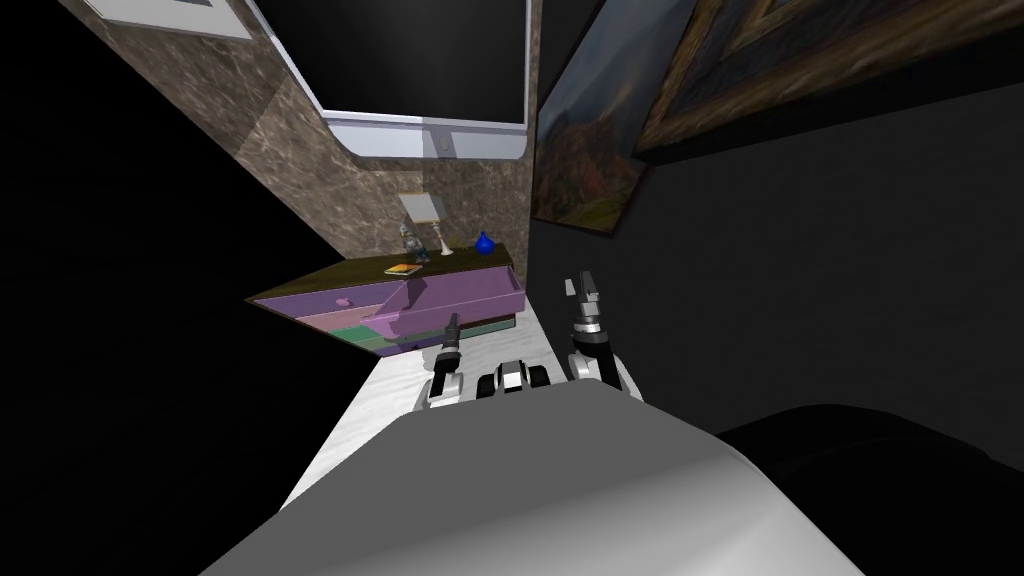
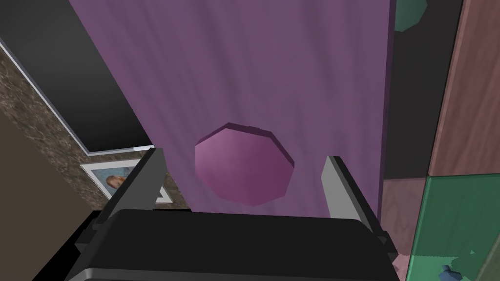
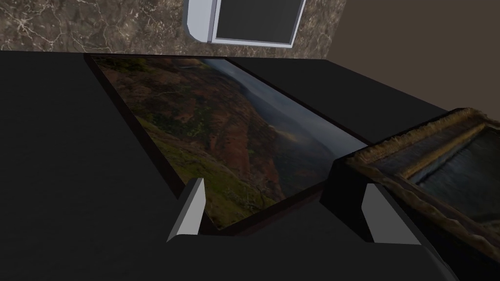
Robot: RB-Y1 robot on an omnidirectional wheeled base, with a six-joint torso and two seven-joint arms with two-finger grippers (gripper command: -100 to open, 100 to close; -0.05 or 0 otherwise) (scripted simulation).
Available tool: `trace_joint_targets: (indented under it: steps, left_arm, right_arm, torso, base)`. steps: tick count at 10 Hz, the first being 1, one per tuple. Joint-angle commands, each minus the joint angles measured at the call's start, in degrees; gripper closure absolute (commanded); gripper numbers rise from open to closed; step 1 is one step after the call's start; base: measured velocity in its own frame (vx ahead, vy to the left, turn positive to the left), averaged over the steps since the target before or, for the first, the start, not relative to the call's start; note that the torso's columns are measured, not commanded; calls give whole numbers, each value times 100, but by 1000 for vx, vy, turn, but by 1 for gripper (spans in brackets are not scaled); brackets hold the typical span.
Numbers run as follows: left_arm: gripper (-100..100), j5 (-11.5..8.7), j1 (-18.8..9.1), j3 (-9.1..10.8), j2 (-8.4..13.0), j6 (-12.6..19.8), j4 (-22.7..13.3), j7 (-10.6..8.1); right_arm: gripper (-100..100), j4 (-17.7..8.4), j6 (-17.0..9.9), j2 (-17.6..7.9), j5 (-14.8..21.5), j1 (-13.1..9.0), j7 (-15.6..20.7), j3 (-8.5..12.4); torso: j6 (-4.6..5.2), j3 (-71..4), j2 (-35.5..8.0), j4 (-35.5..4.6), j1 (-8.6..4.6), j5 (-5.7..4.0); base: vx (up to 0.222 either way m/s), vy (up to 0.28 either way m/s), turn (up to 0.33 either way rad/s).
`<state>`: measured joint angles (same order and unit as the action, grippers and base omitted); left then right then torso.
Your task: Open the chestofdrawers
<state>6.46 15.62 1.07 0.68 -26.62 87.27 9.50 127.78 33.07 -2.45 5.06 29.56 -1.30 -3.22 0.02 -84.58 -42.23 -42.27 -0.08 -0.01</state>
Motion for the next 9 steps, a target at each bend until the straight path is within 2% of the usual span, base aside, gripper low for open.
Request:
trace_joint_targets:
  steps: [1, 3, 4, 5, 6, 7, 8, 9]
  left_arm:
    - [-100, -130, -480, 65, 296, -45, -487, -131]
    - [-100, -130, -776, 65, 296, -45, -767, -131]
    - [-100, -130, -776, 65, 296, -45, -842, -131]
    - [-100, -216, -1047, 108, 492, -73, -1089, -210]
    - [-100, -216, -1215, 108, 492, -73, -1233, -210]
    - [-100, -216, -1246, 108, 492, -73, -1344, -210]
    - [-100, -303, -1493, 151, 688, -102, -1537, -289]
    - [-100, -303, -1647, 151, 688, -102, -1672, -289]
  right_arm:
    - [0, 0, 0, 0, 0, 1, 0, 0]
    - [0, 0, 0, 0, 0, 2, 0, 0]
    - [0, 0, 0, 0, 0, 2, 0, 0]
    - [0, 0, 1, -1, 0, 2, 0, 1]
    - [0, 0, 0, 0, 0, 2, 0, 0]
    - [0, 0, 0, 0, 0, 1, 0, 0]
    - [0, 0, 0, 0, 0, 1, 0, 0]
    - [0, 0, 0, 0, 0, 1, 0, 0]
  torso:
    - [1, -15, 23, 5, 1, 0]
    - [2, -11, 14, 3, 5, 1]
    - [2, -9, 12, 3, 12, 4]
    - [-2, -7, 9, 2, 17, 4]
    - [-3, 4, -11, -3, 6, 1]
    - [-2, 11, -21, -6, 6, 0]
    - [-3, 4, -9, -3, 13, 2]
    - [-3, 2, -8, -2, 8, 1]
  base:
    - [-82, -57, 13]
    - [-50, -40, 4]
    - [-5, -10, -8]
    - [-55, -43, 10]
    - [-84, -42, 13]
    - [-48, -16, -3]
    - [-68, -35, 9]
    - [-86, -39, 10]
